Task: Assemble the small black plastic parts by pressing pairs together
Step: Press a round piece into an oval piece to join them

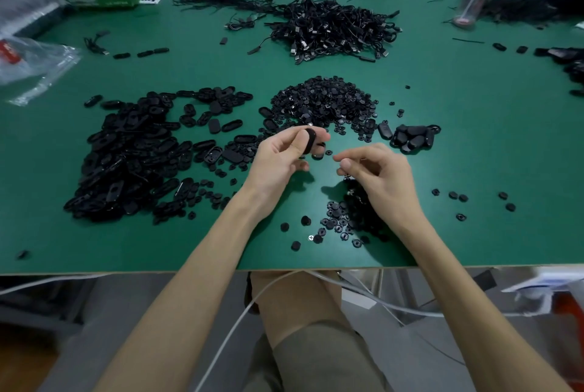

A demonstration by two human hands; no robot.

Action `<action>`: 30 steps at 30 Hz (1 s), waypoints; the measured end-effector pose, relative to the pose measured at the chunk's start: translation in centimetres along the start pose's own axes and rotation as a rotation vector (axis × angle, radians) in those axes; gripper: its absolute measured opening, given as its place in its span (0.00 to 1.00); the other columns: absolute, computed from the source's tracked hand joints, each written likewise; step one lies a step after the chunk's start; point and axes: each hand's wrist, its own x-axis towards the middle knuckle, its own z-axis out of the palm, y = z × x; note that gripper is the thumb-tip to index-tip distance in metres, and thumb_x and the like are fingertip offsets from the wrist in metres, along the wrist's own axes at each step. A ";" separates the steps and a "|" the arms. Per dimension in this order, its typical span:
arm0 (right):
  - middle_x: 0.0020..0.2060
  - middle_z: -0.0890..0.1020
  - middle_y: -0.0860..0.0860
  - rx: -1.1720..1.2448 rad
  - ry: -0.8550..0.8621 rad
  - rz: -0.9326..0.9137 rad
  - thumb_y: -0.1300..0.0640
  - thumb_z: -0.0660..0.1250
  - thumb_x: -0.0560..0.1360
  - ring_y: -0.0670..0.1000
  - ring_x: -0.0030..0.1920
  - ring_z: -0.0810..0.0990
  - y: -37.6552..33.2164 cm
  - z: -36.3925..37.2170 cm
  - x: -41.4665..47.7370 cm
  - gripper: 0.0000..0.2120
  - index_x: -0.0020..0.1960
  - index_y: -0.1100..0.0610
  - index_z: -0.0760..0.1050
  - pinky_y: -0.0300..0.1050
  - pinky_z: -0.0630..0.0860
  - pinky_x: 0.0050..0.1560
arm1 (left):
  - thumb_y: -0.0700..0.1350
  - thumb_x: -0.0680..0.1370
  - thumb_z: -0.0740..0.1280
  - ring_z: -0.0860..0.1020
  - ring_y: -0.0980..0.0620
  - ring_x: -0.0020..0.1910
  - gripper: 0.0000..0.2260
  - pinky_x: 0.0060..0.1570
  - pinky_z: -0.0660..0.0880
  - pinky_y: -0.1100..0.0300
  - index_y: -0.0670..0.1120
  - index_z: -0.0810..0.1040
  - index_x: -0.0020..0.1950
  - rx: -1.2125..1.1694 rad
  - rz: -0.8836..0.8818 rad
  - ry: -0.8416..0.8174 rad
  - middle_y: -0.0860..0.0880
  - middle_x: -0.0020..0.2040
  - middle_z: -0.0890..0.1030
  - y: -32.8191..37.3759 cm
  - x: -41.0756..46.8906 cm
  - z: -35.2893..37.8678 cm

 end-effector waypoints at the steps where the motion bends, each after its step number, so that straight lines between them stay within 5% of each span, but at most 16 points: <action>1: 0.46 0.83 0.52 0.003 0.004 0.002 0.62 0.72 0.79 0.50 0.45 0.85 0.0 0.1 0.0 0.05 0.52 0.56 0.86 0.50 0.80 0.51 | 0.46 0.86 0.62 0.81 0.54 0.52 0.11 0.45 0.75 0.62 0.47 0.84 0.59 0.047 0.039 0.008 0.51 0.59 0.85 -0.1 -0.1 -0.1; 4: 0.44 0.86 0.51 0.042 0.027 0.017 0.60 0.72 0.79 0.56 0.47 0.85 0.1 0.1 -0.1 0.04 0.51 0.54 0.85 0.59 0.80 0.54 | 0.48 0.85 0.64 0.72 0.59 0.41 0.10 0.46 0.71 0.66 0.51 0.85 0.59 0.139 0.098 0.044 0.60 0.49 0.85 -0.4 -0.4 -0.1; 6: 0.42 0.86 0.49 0.061 0.040 0.013 0.59 0.72 0.79 0.53 0.46 0.85 0.1 -0.1 -0.2 0.04 0.51 0.54 0.85 0.55 0.81 0.53 | 0.47 0.85 0.66 0.71 0.58 0.39 0.10 0.42 0.71 0.68 0.49 0.85 0.60 0.131 0.105 0.066 0.61 0.43 0.83 -0.5 -0.5 0.1; 11: 0.39 0.84 0.48 0.096 0.030 -0.010 0.58 0.71 0.80 0.45 0.40 0.82 0.2 -0.2 -0.2 0.03 0.52 0.54 0.84 0.38 0.77 0.45 | 0.39 0.82 0.69 0.85 0.44 0.44 0.10 0.39 0.80 0.57 0.39 0.81 0.63 -0.024 0.067 0.089 0.38 0.52 0.84 -0.3 -0.6 0.6; 16: 0.37 0.83 0.47 0.129 0.030 -0.021 0.59 0.71 0.81 0.41 0.38 0.79 0.3 -0.2 -0.3 0.04 0.53 0.56 0.84 0.32 0.72 0.42 | 0.36 0.82 0.69 0.87 0.39 0.49 0.09 0.43 0.84 0.56 0.34 0.78 0.61 -0.073 0.041 0.108 0.37 0.52 0.86 -0.6 -0.7 0.8; 23: 0.41 0.85 0.48 0.162 0.020 -0.001 0.61 0.71 0.80 0.49 0.44 0.85 0.4 -0.1 -0.2 0.05 0.54 0.55 0.83 0.37 0.77 0.43 | 0.36 0.83 0.66 0.87 0.41 0.52 0.08 0.46 0.84 0.53 0.34 0.78 0.60 -0.077 0.013 0.076 0.40 0.53 0.87 -0.8 -0.7 1.0; 30: 0.44 0.86 0.51 0.138 0.050 0.023 0.62 0.74 0.77 0.55 0.46 0.84 0.3 -0.1 -0.2 0.04 0.52 0.58 0.82 0.51 0.82 0.52 | 0.36 0.82 0.69 0.87 0.41 0.52 0.09 0.48 0.85 0.53 0.33 0.78 0.60 -0.011 0.023 -0.003 0.40 0.53 0.87 -0.8 -0.9 1.1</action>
